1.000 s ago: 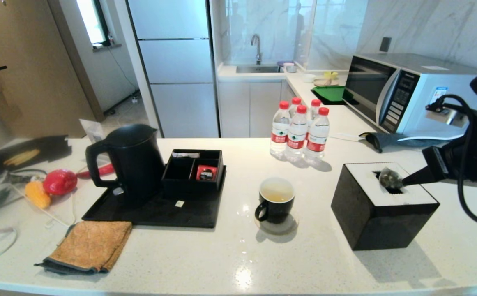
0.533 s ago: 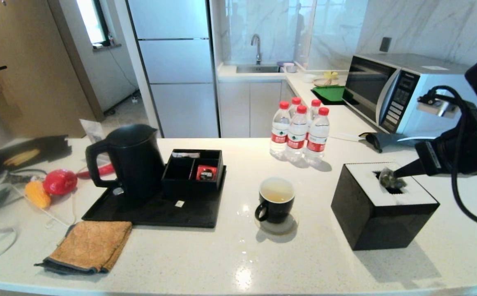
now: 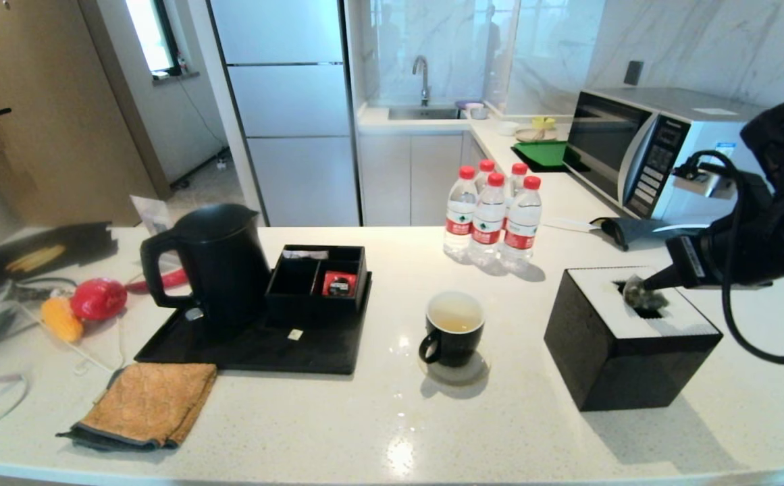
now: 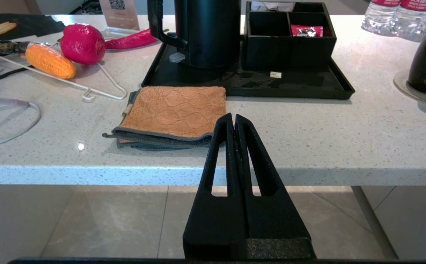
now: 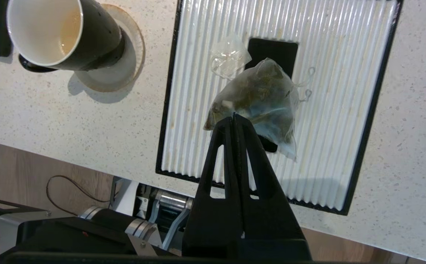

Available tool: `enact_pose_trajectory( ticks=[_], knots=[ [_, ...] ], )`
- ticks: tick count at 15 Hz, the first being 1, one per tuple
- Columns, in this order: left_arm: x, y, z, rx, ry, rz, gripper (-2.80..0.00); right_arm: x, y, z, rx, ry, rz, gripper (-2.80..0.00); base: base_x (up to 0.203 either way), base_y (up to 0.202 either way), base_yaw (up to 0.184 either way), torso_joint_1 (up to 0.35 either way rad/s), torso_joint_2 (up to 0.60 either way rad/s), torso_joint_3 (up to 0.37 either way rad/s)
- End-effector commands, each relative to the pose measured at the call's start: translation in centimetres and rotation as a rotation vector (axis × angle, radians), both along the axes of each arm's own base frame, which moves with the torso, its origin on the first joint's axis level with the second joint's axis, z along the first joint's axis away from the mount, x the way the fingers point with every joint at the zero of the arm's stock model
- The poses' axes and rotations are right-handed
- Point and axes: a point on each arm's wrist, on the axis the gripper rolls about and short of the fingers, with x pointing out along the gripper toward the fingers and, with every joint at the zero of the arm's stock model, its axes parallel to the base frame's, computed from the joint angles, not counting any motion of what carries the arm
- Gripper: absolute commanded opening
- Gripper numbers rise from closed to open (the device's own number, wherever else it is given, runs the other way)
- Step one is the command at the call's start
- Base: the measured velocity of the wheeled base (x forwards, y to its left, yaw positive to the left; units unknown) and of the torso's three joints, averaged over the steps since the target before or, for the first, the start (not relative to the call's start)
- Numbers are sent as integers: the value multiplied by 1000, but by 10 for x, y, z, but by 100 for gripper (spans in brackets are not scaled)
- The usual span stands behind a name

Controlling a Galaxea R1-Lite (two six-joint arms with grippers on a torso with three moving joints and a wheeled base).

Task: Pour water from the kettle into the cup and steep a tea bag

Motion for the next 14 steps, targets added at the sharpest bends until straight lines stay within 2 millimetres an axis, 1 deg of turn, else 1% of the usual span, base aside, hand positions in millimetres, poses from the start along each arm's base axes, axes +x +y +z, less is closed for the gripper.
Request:
enact_pose_trajectory(
  ticks=[1, 5, 8, 12, 14],
  knots=[
    [0, 0, 0, 0, 0, 0, -280, 3, 0, -7, -2, 30, 0, -280, 0, 0, 0, 0, 0, 0],
    [0, 0, 0, 0, 0, 0, -280, 3, 0, -17, -7, 43, -2, -280, 0, 0, 0, 0, 0, 0],
    [0, 0, 0, 0, 0, 0, -280, 5, 0, -21, -13, 51, -8, -280, 0, 0, 0, 0, 0, 0],
    [0, 0, 0, 0, 0, 0, -280, 6, 0, -21, -13, 53, -8, -280, 0, 0, 0, 0, 0, 0],
    [0, 0, 0, 0, 1, 0, -280, 5, 0, -17, -12, 37, -8, -280, 0, 0, 0, 0, 0, 0]
  ],
)
